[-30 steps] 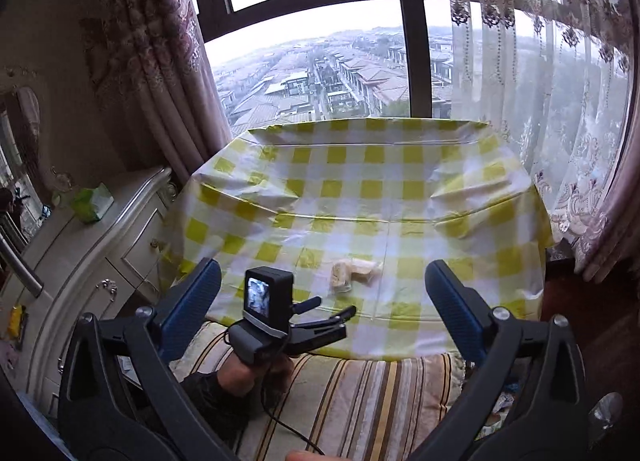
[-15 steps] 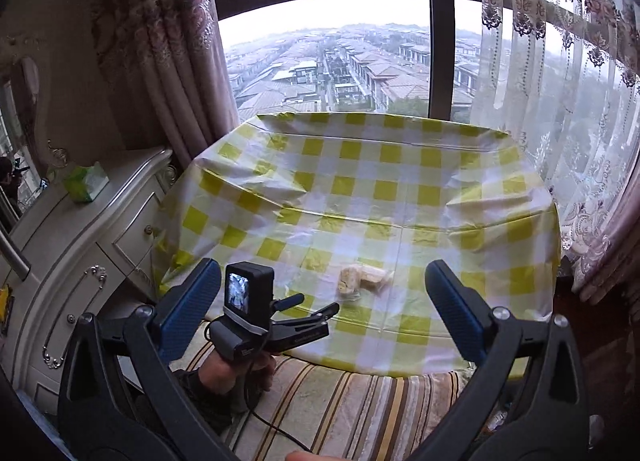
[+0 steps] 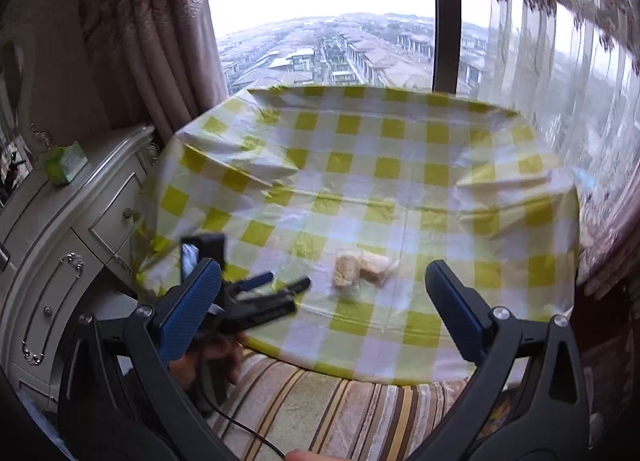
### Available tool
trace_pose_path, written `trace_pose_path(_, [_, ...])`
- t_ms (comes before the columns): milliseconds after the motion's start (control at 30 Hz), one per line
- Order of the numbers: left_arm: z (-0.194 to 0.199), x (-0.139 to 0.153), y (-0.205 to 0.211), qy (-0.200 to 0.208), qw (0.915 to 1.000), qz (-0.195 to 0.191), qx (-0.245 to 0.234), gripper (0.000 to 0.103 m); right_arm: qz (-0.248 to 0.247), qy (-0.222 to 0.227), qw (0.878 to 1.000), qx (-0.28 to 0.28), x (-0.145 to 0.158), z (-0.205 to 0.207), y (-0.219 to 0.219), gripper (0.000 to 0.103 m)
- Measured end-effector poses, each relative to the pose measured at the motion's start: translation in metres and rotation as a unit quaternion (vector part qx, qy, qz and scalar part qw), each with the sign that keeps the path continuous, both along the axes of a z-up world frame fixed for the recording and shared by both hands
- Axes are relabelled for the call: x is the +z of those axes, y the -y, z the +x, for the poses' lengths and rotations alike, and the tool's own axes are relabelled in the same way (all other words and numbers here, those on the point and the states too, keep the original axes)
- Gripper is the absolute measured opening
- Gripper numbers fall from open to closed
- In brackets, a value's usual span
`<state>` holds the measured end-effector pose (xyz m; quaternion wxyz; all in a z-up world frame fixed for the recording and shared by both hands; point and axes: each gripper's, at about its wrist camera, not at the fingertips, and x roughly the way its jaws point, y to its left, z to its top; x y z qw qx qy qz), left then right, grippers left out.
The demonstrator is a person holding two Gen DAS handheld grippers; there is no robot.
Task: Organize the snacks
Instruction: 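Move both tools back over the table toward the two clear pastry bags, then grasp a clear pastry bag with the left tool while the right tool grasps the other pastry bag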
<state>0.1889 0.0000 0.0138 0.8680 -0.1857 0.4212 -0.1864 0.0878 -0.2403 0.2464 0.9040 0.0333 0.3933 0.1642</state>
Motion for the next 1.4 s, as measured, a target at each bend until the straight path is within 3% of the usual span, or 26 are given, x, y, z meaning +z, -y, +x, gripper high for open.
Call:
trace_pose_path(233, [0.016,-0.014,-0.01,-0.021,0.9997,0.008,0.008,0.075,-0.044,-0.084,0.995,-0.029,-0.089,0.031,0.016,0.102])
trace_pose_path(533, [0.034,-0.014,0.059,-0.016,0.9954,0.032,-0.089,0.075,-0.102,-0.085,0.988,-0.076,-0.168,0.069,0.022,0.102])
trace_pose_path(667, [0.049,-0.026,0.078,-0.029,0.9936,0.054,-0.095,0.073,-0.112,-0.075,0.987,-0.092,-0.182,0.079,0.025,0.102])
trace_pose_path(733, [0.057,-0.033,0.081,-0.036,0.9929,0.062,-0.095,0.067,-0.104,-0.078,0.988,-0.088,-0.189,0.086,0.026,0.102])
trace_pose_path(833, [0.065,-0.034,0.091,-0.022,0.9903,0.085,-0.108,0.064,-0.097,-0.08,0.989,-0.08,-0.198,0.097,0.023,0.102])
trace_pose_path(900, [0.065,-0.036,0.1,-0.002,0.9857,0.12,-0.119,0.047,-0.09,-0.08,0.99,-0.074,-0.202,0.104,0.022,0.102])
trace_pose_path(967, [0.063,-0.038,0.102,0.019,0.9809,0.15,-0.122,0.041,-0.102,-0.076,0.989,-0.069,-0.204,0.112,0.02,0.102])
trace_pose_path(1100, [0.064,-0.04,0.086,0.033,0.9783,0.181,-0.096,0.039,-0.119,-0.065,0.99,-0.031,-0.209,0.125,0.011,0.102])
trace_pose_path(1267, [0.069,-0.04,0.055,0.036,0.9817,0.18,-0.049,0.038,-0.136,-0.062,0.988,0.031,-0.218,0.144,-0.012,0.102])
trace_pose_path(1400, [0.07,-0.041,0.038,0.04,0.9872,0.152,-0.029,0.039,-0.162,-0.062,0.982,0.077,-0.225,0.159,-0.027,0.101])
